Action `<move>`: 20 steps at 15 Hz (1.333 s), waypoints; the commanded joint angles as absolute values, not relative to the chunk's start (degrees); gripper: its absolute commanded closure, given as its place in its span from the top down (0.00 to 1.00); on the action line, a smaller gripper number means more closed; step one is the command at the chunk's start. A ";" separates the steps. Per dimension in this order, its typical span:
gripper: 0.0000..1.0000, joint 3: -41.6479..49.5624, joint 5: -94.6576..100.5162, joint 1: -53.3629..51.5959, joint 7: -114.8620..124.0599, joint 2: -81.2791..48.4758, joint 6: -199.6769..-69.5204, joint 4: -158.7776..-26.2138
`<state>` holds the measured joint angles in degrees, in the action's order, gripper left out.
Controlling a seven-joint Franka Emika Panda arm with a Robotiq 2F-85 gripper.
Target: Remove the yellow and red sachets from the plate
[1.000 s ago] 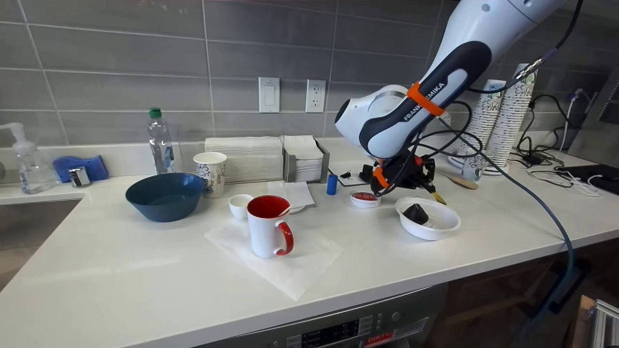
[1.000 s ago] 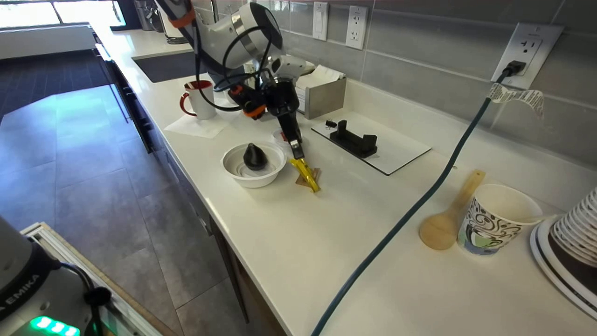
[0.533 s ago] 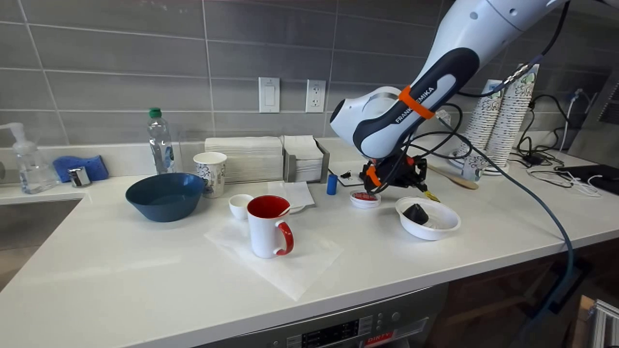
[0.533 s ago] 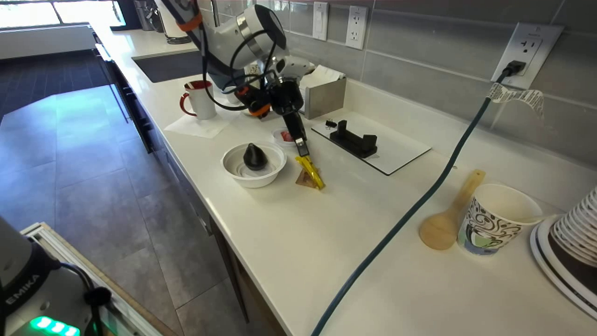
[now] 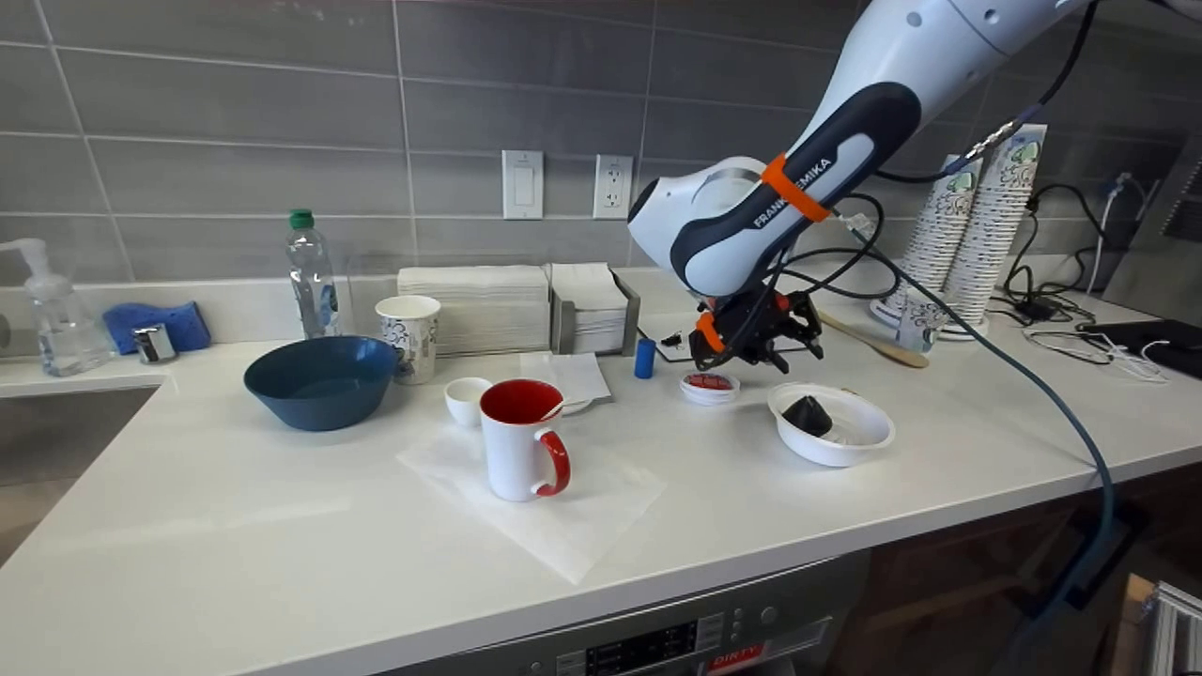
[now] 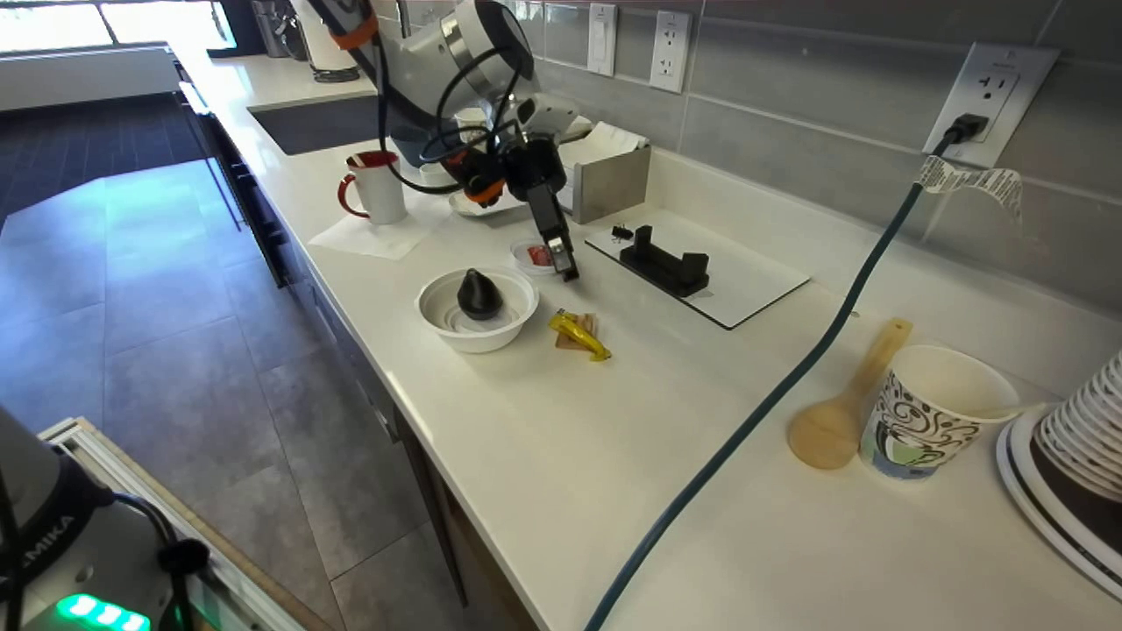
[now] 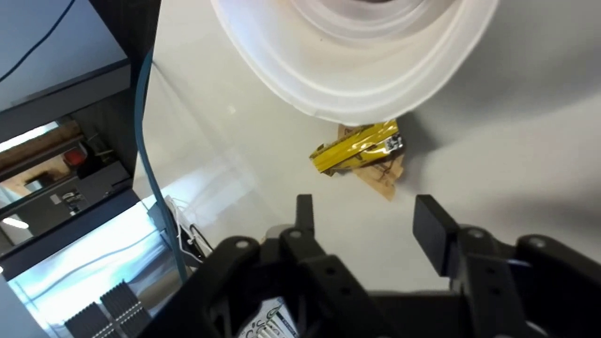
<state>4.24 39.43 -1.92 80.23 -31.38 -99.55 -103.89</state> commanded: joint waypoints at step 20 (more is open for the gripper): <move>1.00 4.00 10.41 5.22 8.29 -18.27 -123.38 -108.97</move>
<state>5.58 15.83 4.34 17.69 -20.65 -124.74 -107.58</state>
